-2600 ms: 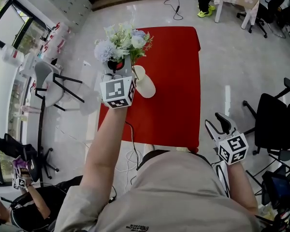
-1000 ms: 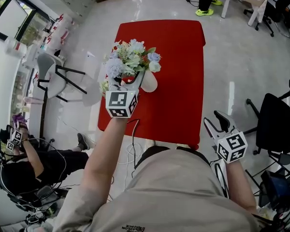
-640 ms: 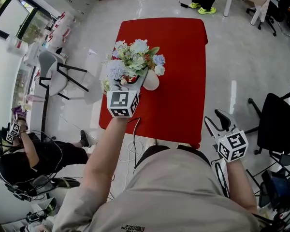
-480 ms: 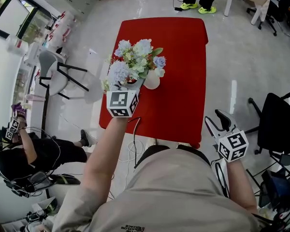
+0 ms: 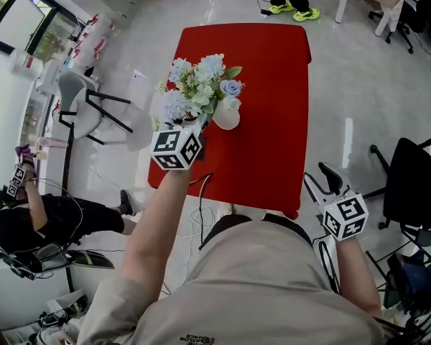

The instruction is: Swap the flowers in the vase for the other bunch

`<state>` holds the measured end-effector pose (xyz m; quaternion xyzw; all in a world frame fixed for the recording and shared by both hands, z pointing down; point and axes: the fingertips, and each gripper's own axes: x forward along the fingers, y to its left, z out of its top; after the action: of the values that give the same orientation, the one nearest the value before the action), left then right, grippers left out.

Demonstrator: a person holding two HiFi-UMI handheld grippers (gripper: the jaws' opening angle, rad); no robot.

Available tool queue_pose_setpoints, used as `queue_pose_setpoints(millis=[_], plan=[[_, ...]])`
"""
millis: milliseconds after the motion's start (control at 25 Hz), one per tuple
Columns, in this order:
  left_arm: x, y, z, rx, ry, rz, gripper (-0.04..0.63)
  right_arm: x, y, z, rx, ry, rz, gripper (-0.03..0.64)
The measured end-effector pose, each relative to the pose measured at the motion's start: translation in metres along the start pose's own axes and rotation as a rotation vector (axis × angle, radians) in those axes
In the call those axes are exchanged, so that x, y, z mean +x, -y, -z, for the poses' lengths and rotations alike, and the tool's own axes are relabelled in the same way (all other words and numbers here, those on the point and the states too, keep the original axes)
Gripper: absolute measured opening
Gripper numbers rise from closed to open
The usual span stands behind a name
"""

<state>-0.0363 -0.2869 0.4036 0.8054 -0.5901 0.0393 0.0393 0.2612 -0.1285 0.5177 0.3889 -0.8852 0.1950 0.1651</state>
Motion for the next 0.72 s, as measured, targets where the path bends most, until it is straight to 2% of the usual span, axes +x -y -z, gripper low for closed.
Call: queue_pose_setpoints(millis=[280,720], plan=[[-0.004,0.003,0.005,-0.128,0.028,0.074,0.445,-0.001,0.000,0.004,-0.001,-0.005,0.003,0.212],[-0.018,0.003,0.004,-0.060,0.018,0.084,0.445,0.006,-0.013,0.001,0.001,-0.012,-0.012,0.212]])
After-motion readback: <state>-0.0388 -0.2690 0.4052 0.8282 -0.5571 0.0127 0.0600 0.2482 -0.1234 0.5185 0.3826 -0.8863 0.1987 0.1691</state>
